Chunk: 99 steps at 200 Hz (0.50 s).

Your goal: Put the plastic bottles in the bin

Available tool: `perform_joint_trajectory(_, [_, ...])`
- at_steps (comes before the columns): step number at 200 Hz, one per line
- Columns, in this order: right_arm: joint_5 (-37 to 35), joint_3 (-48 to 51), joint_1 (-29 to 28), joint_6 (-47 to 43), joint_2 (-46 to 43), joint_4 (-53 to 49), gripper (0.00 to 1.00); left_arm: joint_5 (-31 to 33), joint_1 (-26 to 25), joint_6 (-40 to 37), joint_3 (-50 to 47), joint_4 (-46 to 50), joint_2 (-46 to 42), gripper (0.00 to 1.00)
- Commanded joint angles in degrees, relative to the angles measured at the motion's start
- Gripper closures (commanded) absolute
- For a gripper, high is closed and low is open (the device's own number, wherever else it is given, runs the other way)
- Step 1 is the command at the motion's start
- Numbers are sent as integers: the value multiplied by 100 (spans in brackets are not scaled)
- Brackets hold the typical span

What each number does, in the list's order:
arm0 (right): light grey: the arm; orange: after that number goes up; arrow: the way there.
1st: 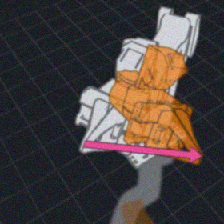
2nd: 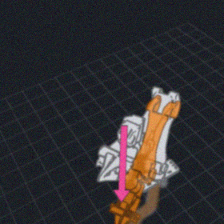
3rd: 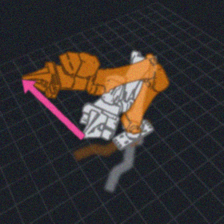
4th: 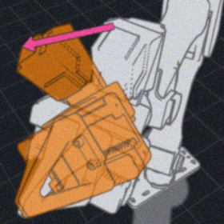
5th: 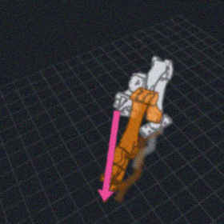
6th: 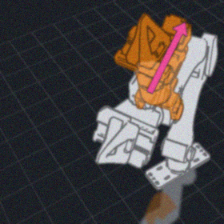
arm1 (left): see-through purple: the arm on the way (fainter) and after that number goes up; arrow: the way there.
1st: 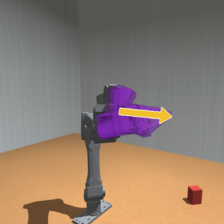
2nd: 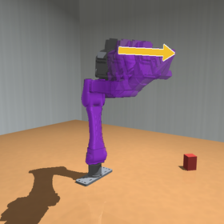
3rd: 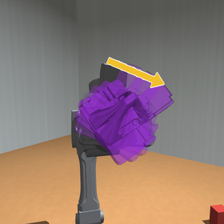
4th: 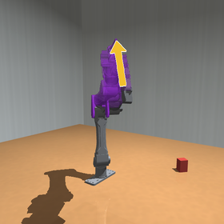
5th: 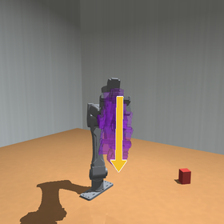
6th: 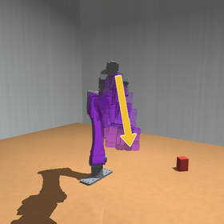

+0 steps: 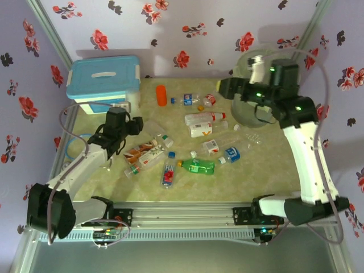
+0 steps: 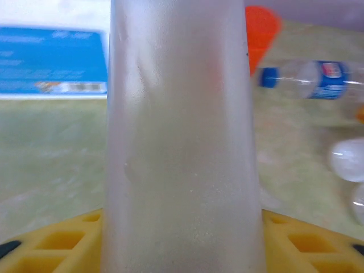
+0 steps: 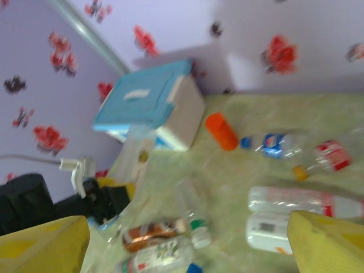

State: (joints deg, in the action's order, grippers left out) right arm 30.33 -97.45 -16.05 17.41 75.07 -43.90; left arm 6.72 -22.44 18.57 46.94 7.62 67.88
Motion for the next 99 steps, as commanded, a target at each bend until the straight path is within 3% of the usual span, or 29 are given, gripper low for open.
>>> perform_joint_trajectory(1, [-114,-35,-452,27,352,192,10,-625,-411,-733,1,-720,-228,61])
perform_joint_trajectory(24, [162,279,-798,547,694,899,9,-1032,-730,-1020,78,-969,-257,62])
perform_joint_trajectory(55, [443,161,-1311,607,1392,1095,4,-1588,-1075,-1232,87,-1421,-164,62])
perform_joint_trajectory(99, [654,177,-1181,1262,2056,1546,1,-1707,-1358,-1350,5,-1757,-116,62])
